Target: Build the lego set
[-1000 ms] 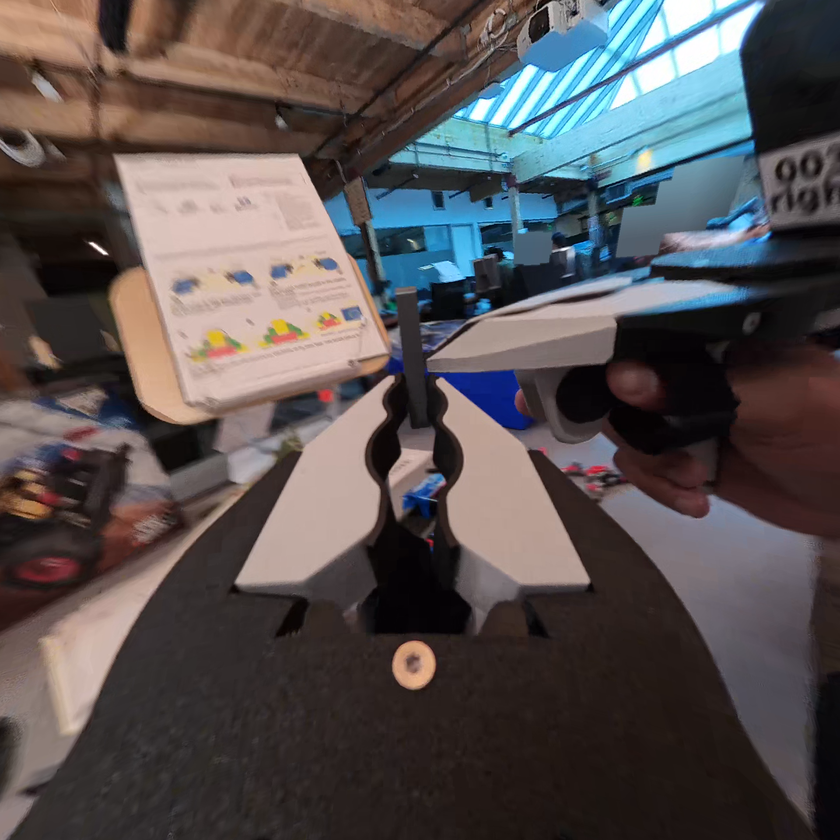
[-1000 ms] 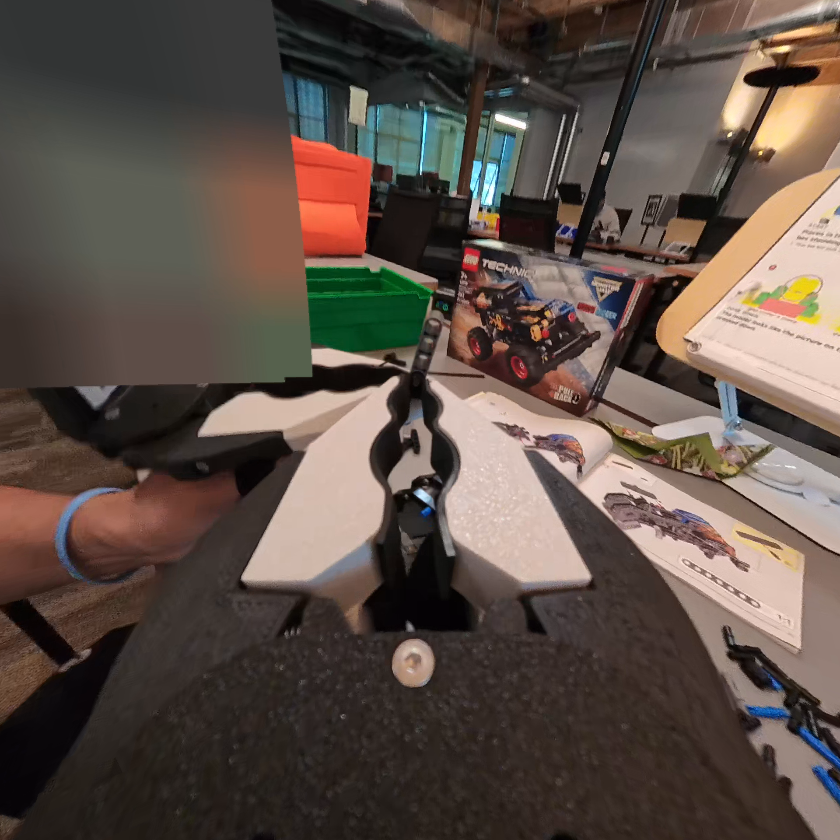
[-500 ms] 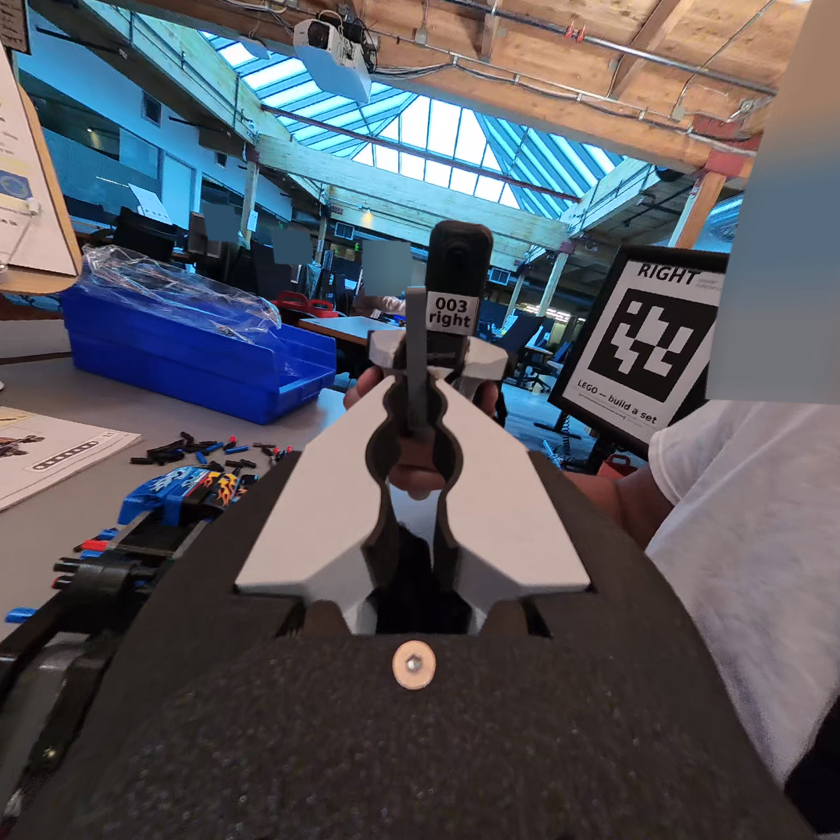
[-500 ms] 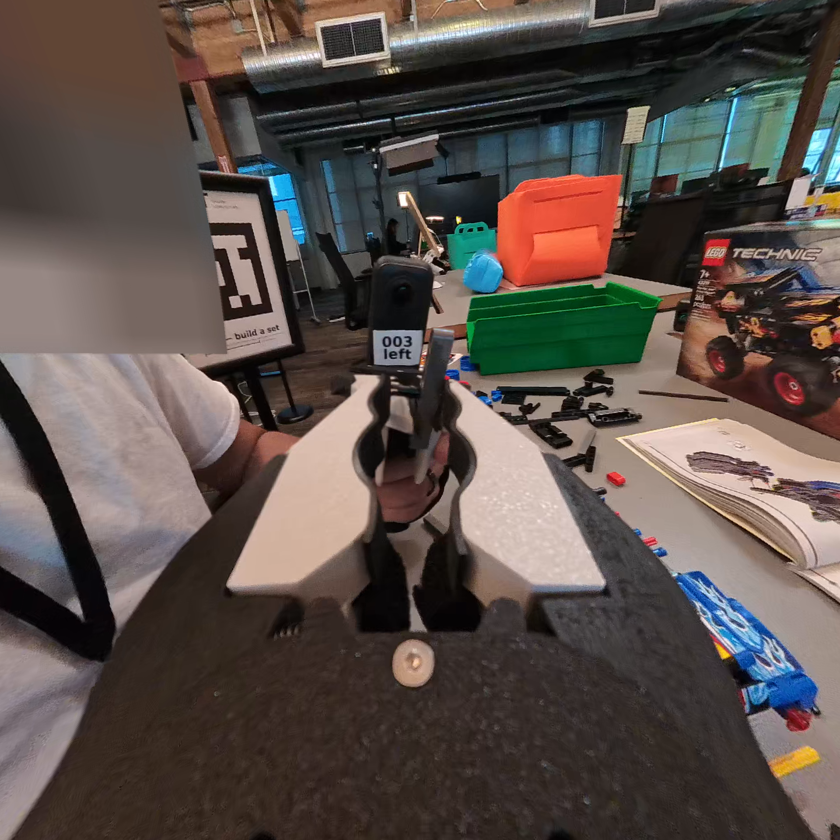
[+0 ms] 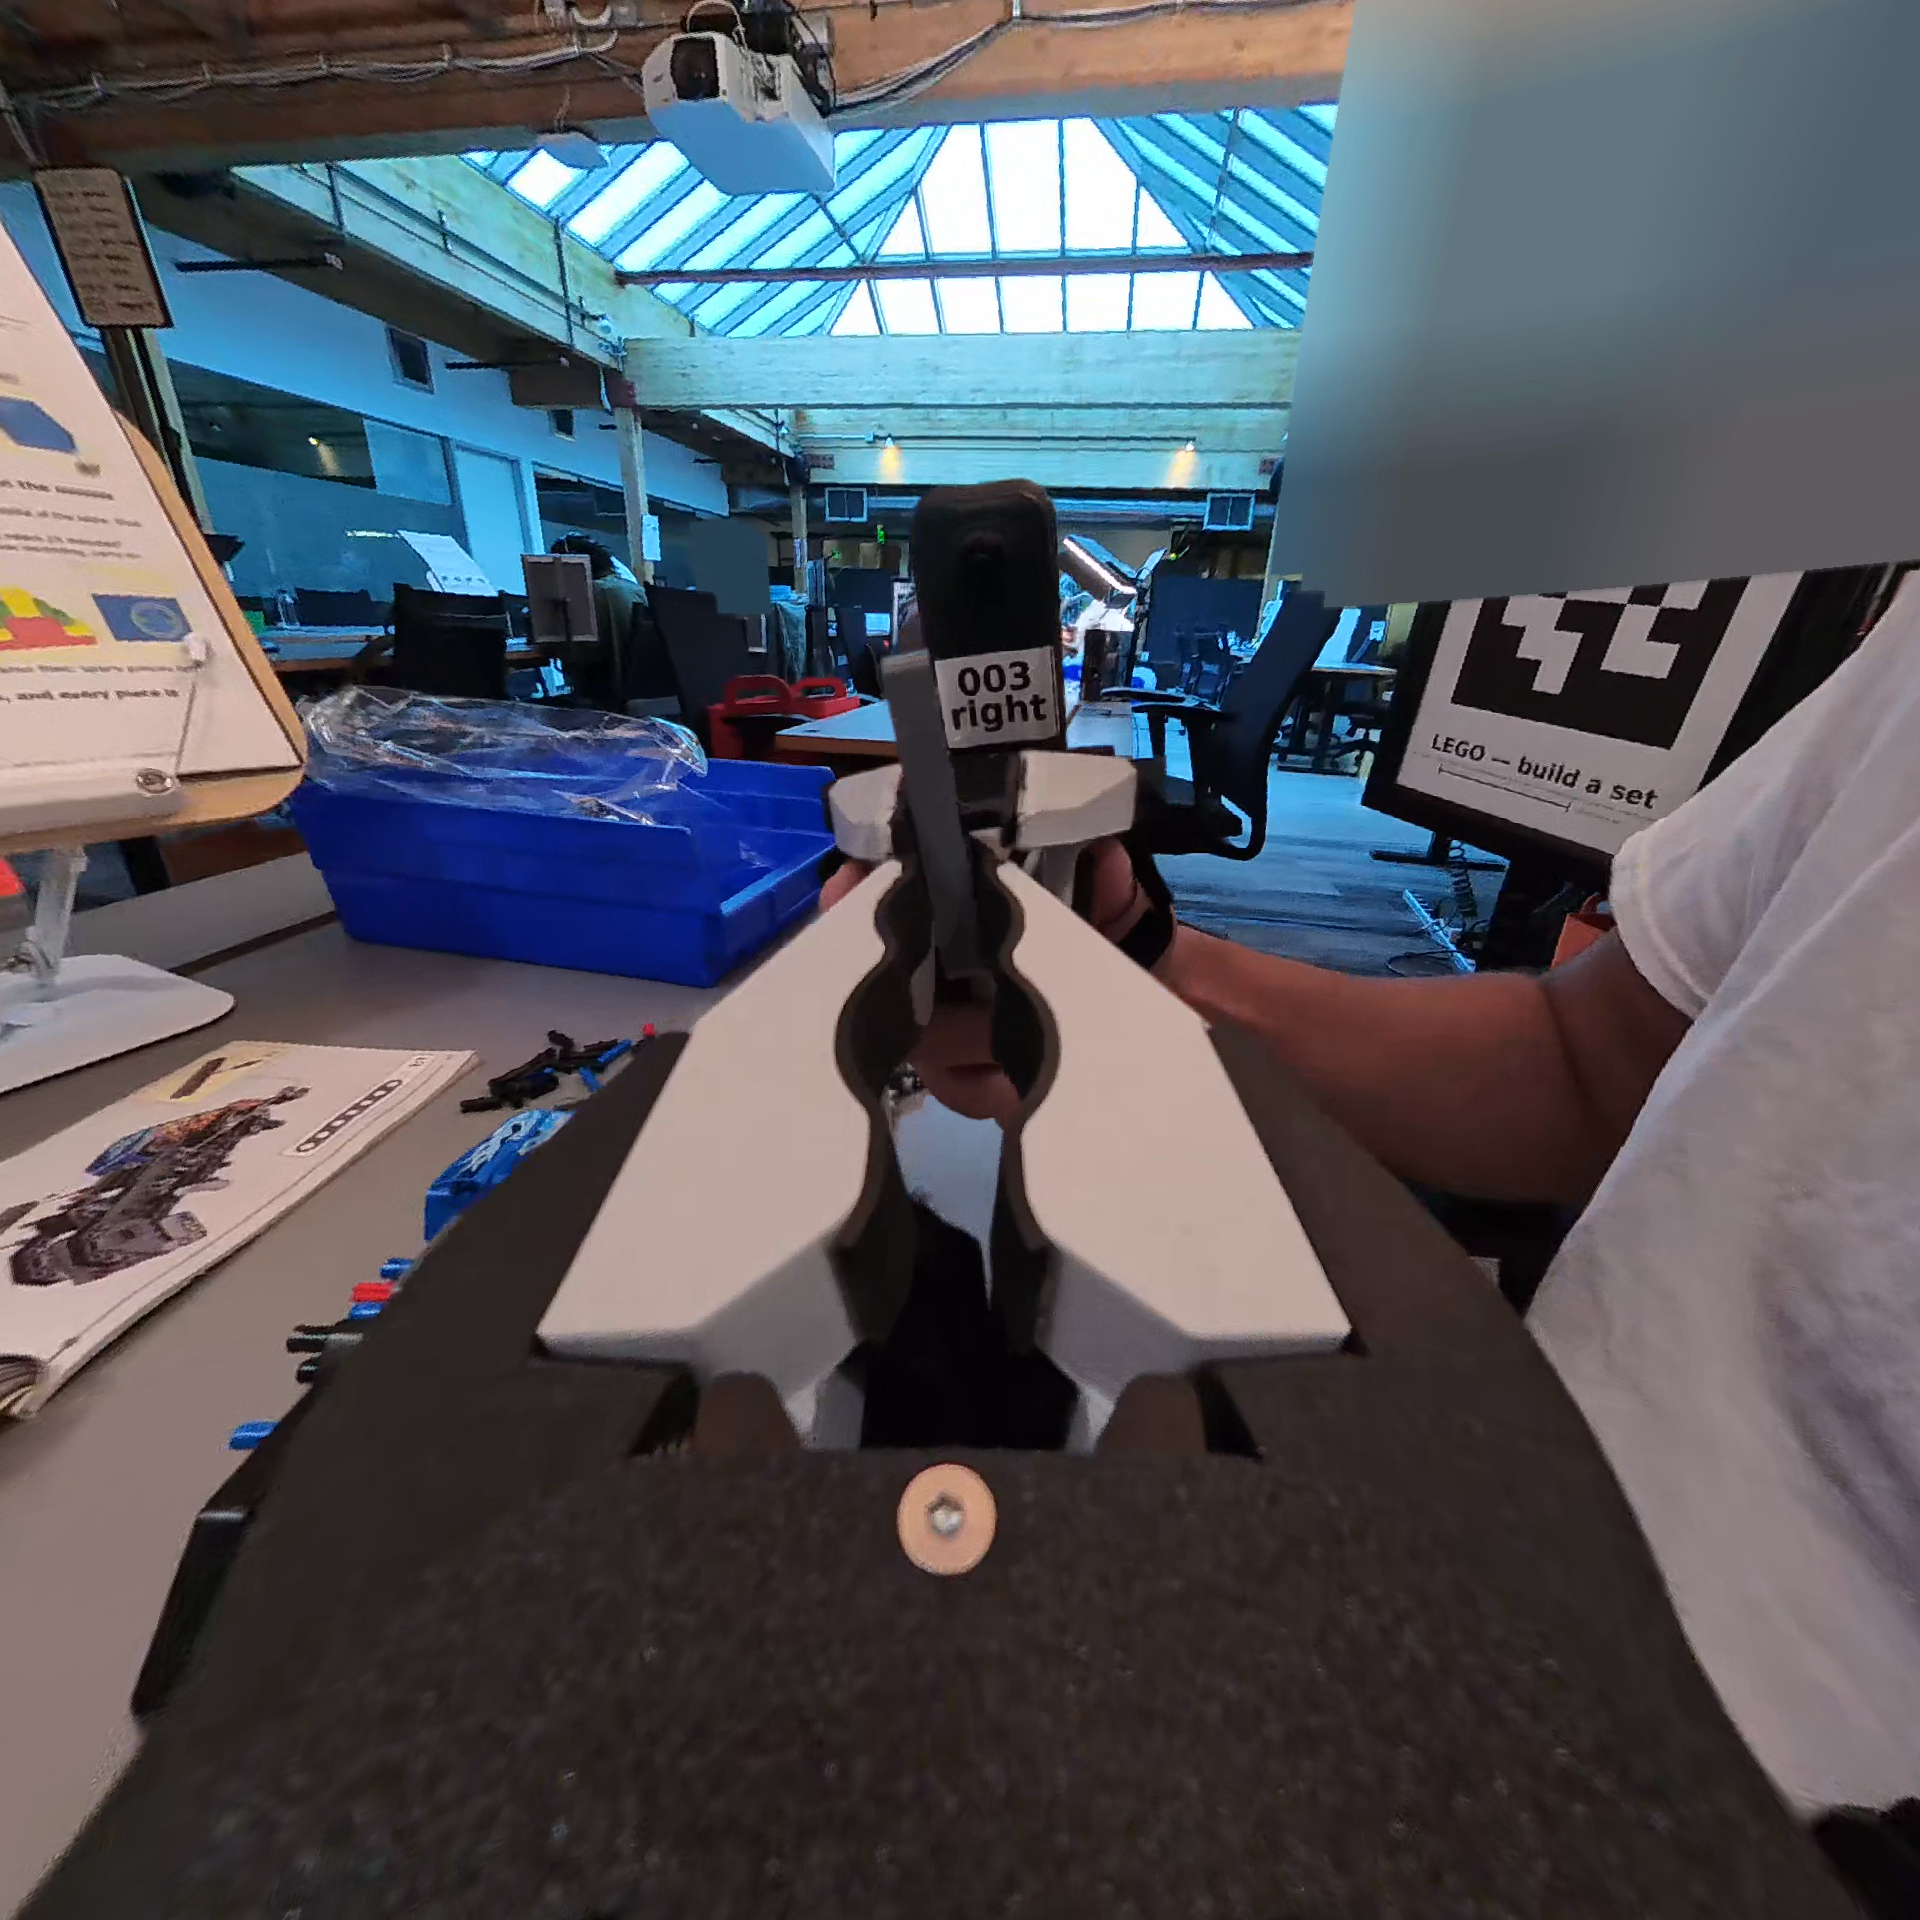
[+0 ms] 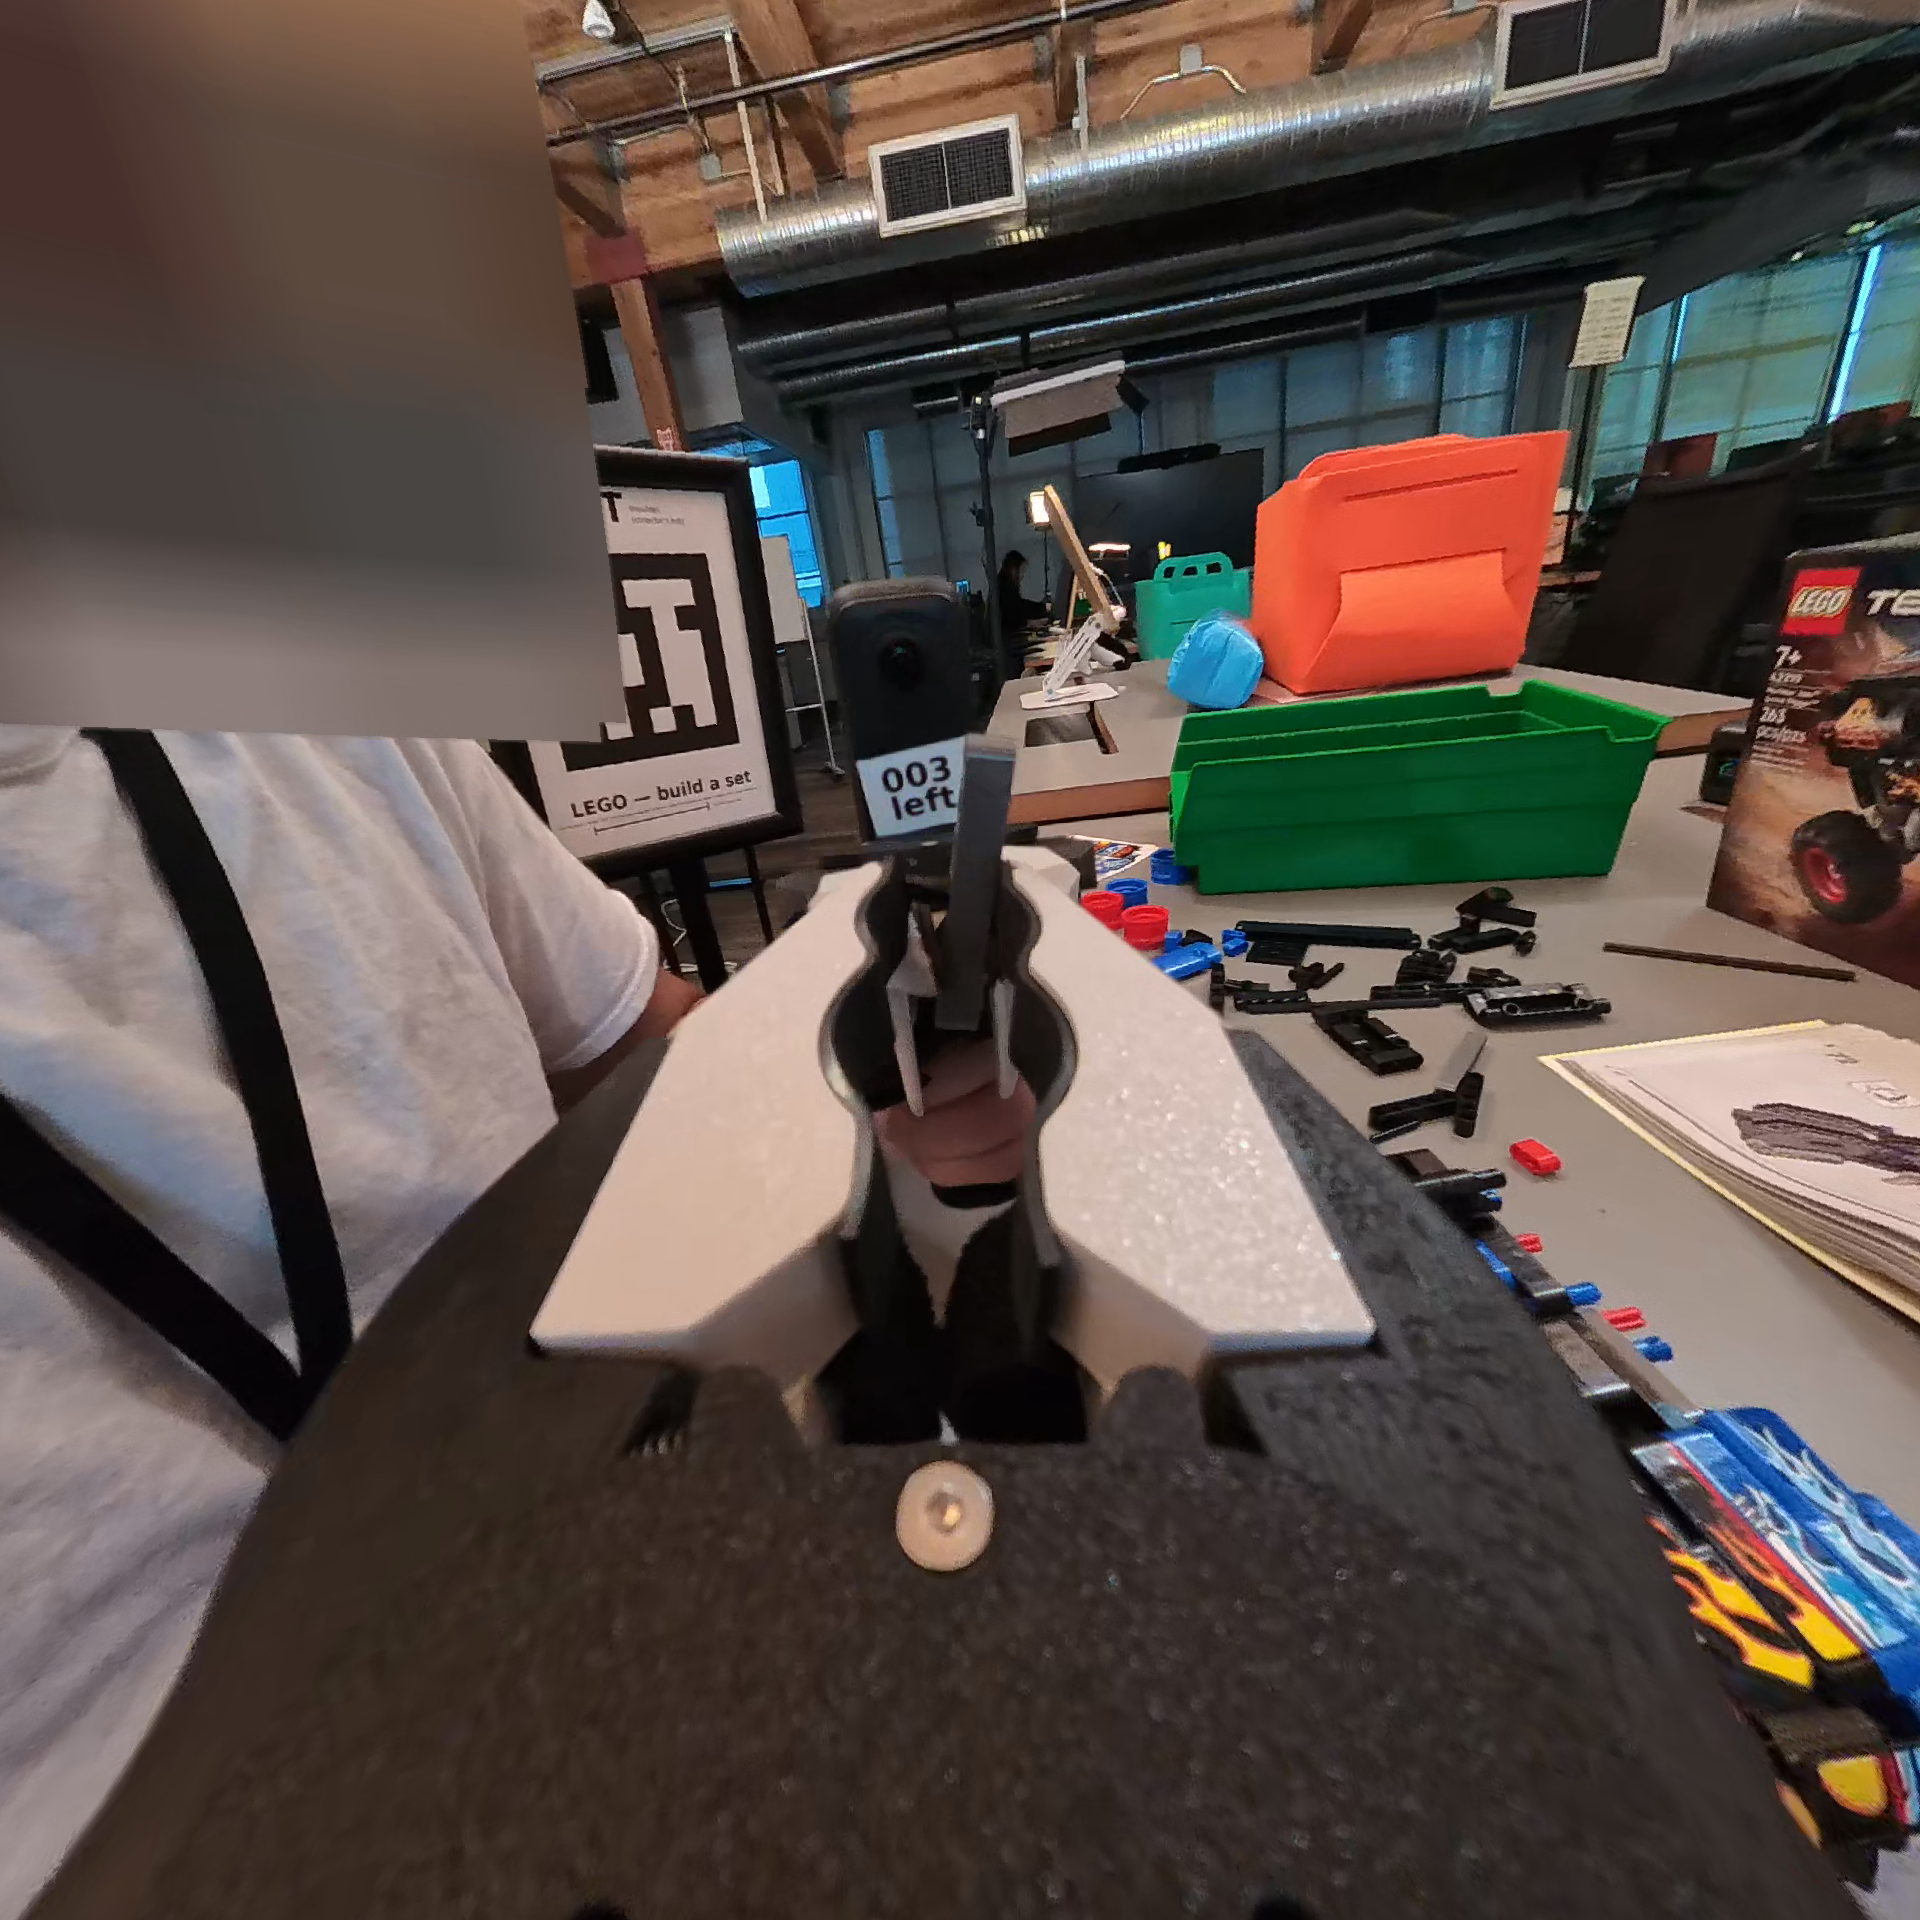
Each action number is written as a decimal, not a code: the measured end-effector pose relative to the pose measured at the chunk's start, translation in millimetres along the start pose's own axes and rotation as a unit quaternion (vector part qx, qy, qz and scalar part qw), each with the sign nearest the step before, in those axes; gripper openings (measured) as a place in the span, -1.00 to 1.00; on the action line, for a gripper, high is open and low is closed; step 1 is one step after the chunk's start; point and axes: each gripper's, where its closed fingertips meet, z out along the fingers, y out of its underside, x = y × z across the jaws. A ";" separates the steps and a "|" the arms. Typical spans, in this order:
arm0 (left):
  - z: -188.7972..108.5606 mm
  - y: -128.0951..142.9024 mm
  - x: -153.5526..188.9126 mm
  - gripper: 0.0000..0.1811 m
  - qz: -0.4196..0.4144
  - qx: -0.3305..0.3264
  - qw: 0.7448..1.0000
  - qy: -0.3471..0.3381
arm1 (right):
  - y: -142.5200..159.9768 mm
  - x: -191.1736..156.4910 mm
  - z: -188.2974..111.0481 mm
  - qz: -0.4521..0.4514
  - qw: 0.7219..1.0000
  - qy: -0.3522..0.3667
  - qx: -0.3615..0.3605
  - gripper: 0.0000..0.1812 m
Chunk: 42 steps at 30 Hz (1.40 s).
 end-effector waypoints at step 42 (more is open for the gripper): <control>-118.4 84.7 -216.5 -0.93 0.064 -0.319 0.931 -0.167 | 63.2 232.0 -202.6 -0.140 0.819 0.466 -0.304 -0.84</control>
